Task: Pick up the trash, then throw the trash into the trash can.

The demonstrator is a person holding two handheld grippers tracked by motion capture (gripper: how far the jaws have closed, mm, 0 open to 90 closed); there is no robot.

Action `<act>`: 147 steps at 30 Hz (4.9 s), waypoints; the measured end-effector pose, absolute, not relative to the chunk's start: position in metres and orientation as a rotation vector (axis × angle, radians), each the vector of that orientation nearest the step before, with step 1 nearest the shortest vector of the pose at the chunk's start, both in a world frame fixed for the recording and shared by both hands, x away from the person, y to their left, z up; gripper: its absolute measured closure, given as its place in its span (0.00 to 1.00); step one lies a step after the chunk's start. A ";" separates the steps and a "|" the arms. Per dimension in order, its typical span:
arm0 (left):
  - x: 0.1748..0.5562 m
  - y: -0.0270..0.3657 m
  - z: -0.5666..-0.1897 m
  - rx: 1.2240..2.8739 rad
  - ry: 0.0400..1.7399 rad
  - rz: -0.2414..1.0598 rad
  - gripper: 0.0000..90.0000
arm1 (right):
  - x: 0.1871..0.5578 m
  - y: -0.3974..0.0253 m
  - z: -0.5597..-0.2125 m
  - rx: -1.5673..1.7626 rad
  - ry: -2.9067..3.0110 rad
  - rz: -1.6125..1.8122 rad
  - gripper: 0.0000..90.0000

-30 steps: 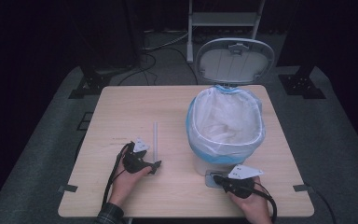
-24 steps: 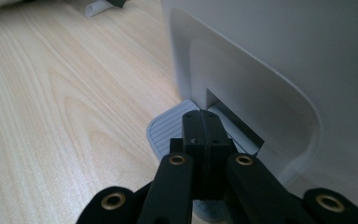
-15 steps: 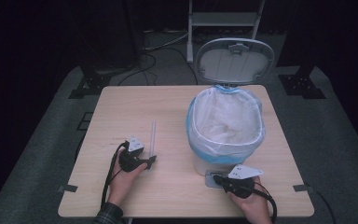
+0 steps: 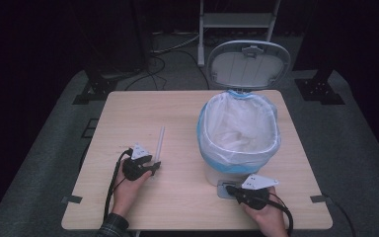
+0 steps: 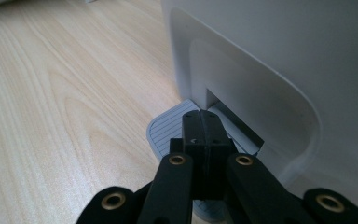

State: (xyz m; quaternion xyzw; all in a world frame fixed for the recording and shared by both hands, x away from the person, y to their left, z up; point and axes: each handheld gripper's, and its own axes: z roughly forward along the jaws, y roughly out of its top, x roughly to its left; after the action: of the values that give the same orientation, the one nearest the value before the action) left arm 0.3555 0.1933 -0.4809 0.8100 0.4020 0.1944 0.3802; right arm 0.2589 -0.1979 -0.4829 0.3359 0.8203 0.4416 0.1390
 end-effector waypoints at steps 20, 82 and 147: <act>0.362 0.204 -0.481 2.040 1.064 0.492 0.84 | 0.259 -0.198 -0.483 0.969 2.369 1.276 1.00; 0.351 0.232 -0.444 1.916 0.918 0.371 0.91 | 0.260 -0.198 -0.483 0.970 2.372 1.281 1.00; 0.336 0.227 -0.341 1.773 0.604 0.306 0.91 | 0.259 -0.198 -0.483 0.988 2.376 1.277 1.00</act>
State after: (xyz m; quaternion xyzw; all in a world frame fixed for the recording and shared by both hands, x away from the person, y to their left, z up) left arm 0.3365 0.2273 -0.3407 0.7593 0.2587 0.1311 0.5826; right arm 0.2587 -0.1976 -0.4829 0.3408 0.8196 0.4406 0.1341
